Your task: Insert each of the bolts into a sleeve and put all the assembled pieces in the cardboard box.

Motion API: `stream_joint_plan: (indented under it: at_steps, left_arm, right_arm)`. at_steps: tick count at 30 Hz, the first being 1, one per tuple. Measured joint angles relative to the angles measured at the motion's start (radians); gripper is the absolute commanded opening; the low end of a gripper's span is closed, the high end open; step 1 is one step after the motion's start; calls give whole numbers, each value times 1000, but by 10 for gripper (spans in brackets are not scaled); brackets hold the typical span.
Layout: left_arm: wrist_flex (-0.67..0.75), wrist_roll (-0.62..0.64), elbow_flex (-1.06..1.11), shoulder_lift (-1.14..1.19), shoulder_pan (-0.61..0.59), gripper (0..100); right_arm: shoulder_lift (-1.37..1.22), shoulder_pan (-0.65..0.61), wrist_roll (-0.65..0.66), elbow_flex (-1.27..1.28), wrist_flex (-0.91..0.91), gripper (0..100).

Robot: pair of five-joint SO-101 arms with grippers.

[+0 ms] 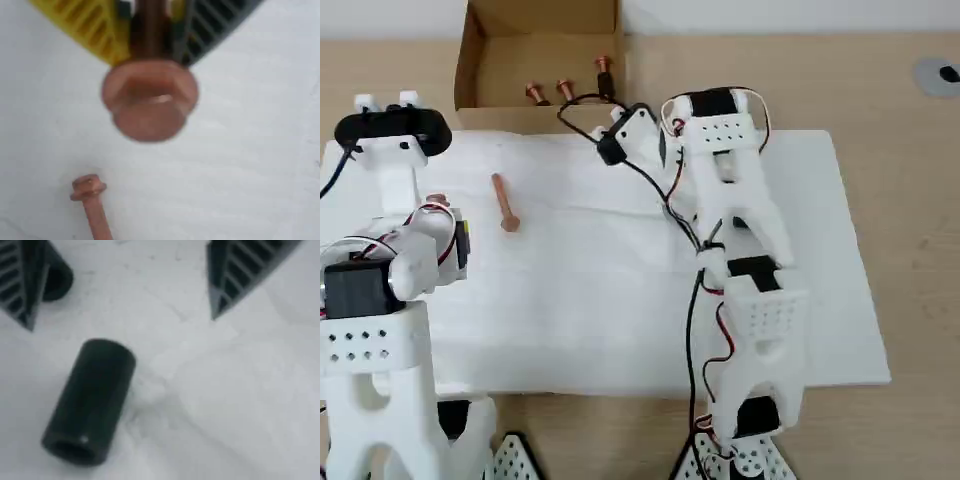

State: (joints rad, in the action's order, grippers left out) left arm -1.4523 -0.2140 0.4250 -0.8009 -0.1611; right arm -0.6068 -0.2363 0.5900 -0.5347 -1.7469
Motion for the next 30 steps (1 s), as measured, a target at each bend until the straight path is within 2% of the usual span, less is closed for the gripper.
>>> stream_joint_plan:
  at_steps: [20, 30]
  left_arm:
    - [49, 0, 71, 0, 0, 12]
    - [49, -25, 71, 0, 0, 12]
  right_arm:
    - [-333, 0, 0, -299, -28, 265]
    - [-364, 12, 0, -367, -26, 57]
